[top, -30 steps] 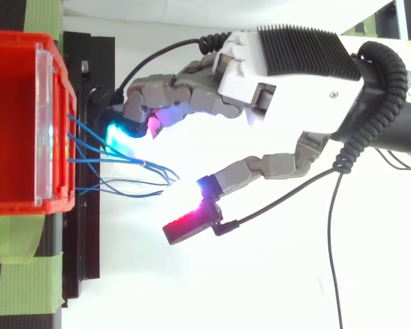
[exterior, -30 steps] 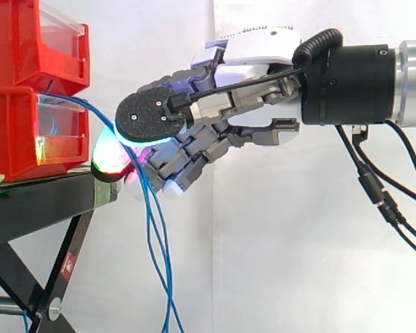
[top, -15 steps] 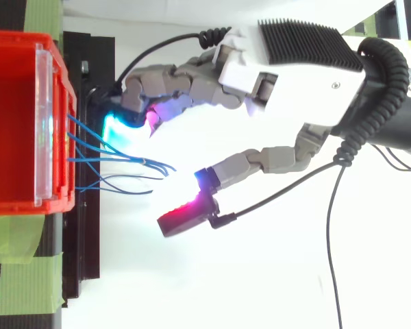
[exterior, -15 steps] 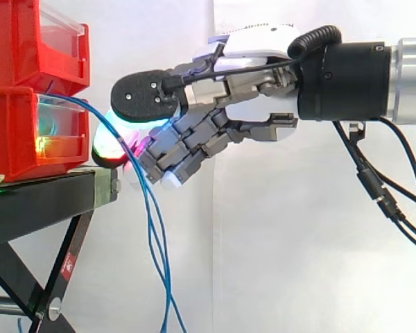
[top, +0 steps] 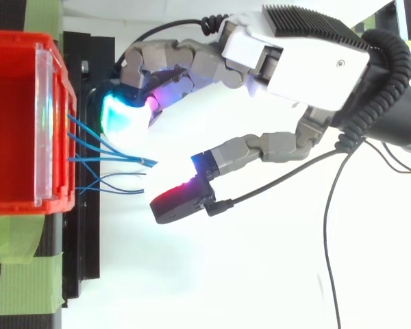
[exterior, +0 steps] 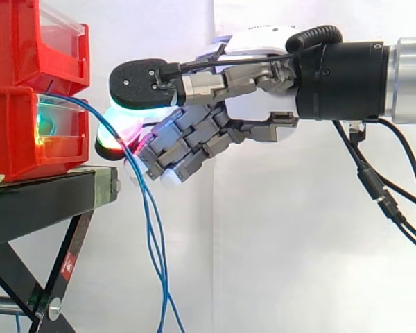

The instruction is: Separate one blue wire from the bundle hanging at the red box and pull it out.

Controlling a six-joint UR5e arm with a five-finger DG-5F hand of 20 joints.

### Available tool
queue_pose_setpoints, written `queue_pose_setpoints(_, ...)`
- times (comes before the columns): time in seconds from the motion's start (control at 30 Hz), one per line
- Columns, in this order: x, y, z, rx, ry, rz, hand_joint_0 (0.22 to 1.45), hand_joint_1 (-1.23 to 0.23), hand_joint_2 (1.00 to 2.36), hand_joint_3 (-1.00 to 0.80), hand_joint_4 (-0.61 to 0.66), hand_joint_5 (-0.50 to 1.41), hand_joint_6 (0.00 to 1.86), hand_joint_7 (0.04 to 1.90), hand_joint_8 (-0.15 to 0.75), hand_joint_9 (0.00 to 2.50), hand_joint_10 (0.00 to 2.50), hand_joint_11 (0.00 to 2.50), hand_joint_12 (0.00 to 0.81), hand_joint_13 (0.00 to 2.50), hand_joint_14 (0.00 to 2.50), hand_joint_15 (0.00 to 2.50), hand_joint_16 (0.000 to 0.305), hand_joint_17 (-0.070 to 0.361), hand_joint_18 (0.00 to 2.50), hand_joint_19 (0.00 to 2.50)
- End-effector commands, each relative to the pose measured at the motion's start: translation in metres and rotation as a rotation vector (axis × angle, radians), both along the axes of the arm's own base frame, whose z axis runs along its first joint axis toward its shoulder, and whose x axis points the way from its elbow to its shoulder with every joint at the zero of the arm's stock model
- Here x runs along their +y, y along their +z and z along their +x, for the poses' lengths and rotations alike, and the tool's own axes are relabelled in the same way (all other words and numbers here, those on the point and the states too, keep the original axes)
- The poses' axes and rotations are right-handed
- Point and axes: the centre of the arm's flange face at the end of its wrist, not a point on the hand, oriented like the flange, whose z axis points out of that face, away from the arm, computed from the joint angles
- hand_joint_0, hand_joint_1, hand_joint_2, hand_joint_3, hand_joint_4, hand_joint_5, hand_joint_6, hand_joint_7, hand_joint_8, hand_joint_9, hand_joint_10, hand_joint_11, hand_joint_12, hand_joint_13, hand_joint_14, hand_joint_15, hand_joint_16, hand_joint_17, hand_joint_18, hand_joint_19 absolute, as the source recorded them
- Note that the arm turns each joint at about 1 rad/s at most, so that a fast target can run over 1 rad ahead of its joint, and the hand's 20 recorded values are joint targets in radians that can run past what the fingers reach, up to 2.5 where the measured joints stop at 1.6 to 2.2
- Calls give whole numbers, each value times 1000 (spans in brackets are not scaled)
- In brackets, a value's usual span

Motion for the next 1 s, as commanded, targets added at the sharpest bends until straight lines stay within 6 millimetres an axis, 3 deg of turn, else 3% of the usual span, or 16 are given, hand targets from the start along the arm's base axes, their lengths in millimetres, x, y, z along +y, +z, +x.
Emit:
queue_pose_setpoints(0.0, 1, 0, 0, 5, 1, -4, 540, -742, 1000, -500, 227, -90, 500, 1261, 356, 824, 14, 450, 442, 725, 10, 358, 53, 119, 726, 420)
queue_pose_setpoints(0.33, 0, -22, 2, 53, 5, -20, 533, -721, 1000, -500, 228, -92, 501, 1245, 357, 824, 13, 444, 443, 727, 10, 359, 53, 120, 729, 430)
queue_pose_setpoints(0.97, 2, -23, 2, 9, 73, 270, 536, -713, 1000, -500, 231, -88, 501, 1266, 359, 830, 13, 445, 443, 730, 10, 353, 53, 119, 731, 431)
